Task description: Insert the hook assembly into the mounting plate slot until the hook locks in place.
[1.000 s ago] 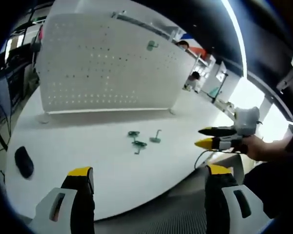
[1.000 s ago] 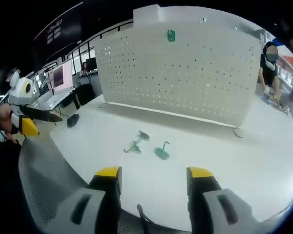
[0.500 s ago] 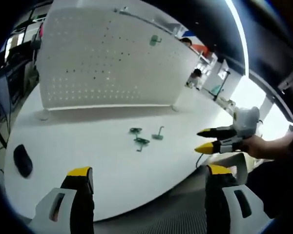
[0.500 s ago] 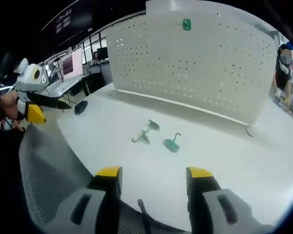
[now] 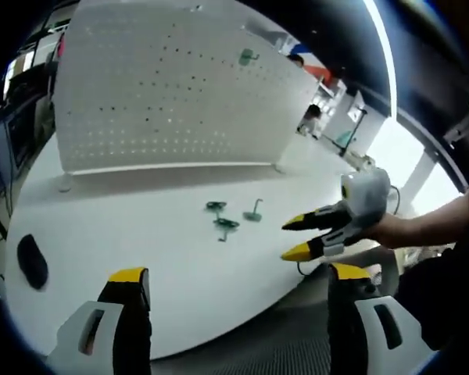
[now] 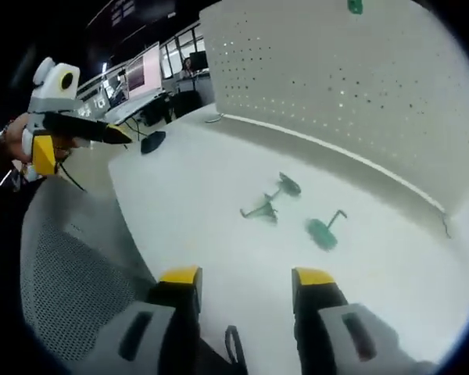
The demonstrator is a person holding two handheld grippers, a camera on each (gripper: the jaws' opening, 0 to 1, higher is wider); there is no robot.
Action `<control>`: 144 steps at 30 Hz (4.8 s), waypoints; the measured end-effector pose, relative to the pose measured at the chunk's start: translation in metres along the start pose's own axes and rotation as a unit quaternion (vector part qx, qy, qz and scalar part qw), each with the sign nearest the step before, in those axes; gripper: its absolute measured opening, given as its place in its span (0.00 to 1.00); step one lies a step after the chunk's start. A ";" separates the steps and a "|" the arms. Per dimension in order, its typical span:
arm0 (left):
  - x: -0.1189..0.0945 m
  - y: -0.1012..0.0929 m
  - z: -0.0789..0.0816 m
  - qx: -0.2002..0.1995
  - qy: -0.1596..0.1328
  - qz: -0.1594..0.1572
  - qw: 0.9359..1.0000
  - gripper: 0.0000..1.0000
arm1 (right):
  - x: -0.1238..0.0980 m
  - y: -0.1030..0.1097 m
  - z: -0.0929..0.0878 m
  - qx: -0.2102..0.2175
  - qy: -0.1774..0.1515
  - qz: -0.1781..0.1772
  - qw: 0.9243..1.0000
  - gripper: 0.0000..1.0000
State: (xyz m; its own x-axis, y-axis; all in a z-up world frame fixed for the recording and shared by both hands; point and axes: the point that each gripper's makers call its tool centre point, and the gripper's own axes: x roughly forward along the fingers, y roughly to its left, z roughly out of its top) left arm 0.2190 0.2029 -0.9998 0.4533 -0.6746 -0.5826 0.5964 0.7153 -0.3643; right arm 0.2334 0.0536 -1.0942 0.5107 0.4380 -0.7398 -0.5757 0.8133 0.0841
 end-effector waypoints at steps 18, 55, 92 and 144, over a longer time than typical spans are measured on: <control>-0.001 0.009 0.006 -0.012 -0.006 0.005 1.000 0.95 | 0.057 -0.028 0.031 -0.039 0.026 0.011 0.999 0.36; -0.002 0.023 0.006 -0.023 -0.008 0.018 1.000 0.94 | 0.084 -0.033 0.038 -0.143 0.058 0.016 0.988 0.01; -0.025 0.011 0.058 0.017 -0.070 -0.008 0.997 0.99 | -0.004 -0.023 0.119 0.007 -0.089 0.053 0.995 0.01; -0.039 -0.063 0.131 -0.050 -0.132 -0.249 0.958 0.11 | -0.119 0.116 0.197 0.156 -0.311 0.440 0.828 0.01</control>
State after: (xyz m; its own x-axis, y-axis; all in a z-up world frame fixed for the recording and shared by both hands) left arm 0.2507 0.1606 -0.8586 0.2887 -0.9498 -0.1203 0.7215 0.2985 -0.6248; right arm 0.2311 0.1713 -0.8647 0.2665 0.9471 0.1787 -0.7560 0.0904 0.6483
